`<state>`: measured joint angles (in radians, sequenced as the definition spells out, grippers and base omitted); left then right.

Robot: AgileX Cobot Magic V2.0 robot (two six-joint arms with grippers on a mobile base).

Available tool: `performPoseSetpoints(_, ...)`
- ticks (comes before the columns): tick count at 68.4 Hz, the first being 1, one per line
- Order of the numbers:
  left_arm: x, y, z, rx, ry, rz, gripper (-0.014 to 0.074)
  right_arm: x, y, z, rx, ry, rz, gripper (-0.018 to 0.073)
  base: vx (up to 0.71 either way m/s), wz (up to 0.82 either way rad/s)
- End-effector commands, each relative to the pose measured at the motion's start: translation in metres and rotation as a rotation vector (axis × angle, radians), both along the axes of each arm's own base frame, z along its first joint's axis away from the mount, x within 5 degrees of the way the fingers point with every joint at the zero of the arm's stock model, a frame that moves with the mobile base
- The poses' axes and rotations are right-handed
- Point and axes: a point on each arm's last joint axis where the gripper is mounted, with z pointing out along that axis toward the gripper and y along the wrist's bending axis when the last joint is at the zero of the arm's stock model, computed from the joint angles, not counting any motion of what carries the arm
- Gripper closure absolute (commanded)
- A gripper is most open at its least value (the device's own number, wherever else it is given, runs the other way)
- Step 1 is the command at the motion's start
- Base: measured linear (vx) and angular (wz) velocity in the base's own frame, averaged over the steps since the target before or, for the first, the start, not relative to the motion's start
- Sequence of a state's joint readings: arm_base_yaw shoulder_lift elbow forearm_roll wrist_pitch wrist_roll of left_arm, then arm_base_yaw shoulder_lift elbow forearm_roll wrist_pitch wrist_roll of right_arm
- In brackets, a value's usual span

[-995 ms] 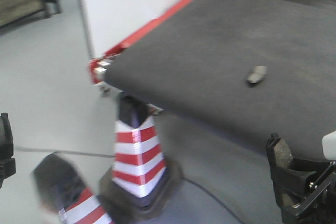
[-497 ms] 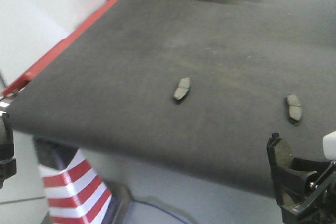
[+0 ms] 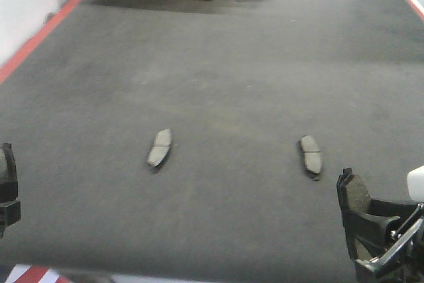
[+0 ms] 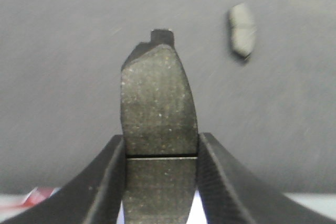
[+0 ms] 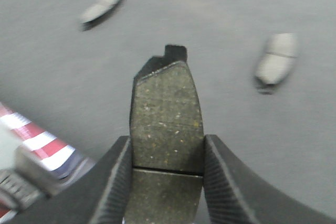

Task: Move and align brake pads A on conveyor

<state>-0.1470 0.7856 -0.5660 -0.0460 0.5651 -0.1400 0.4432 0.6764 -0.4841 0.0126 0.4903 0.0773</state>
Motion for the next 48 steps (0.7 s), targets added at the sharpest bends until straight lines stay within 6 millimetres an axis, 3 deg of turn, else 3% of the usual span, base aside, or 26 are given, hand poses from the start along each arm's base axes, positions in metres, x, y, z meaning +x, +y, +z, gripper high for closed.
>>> performPoseSetpoints(1,0.0040,-0.0010,0.0179,-0.022,-0.123,0.001,0.0593,0.0042,0.0011,0.0163,0.038,-0.110,0.001,0.0565,0.20,-0.37)
performPoseSetpoints(23,0.0041,-0.0010,0.0180,-0.022,-0.124,0.001,0.0593,0.0042,0.0011,0.0163,0.038,-0.110,0.001,0.0565,0.16,-0.26)
performPoseSetpoints(48,0.0041,-0.0010,0.0180,-0.022,-0.124,0.001,0.0593,0.0042,0.0011,0.0164,0.038,-0.111,0.001,0.0565,0.09,0.00)
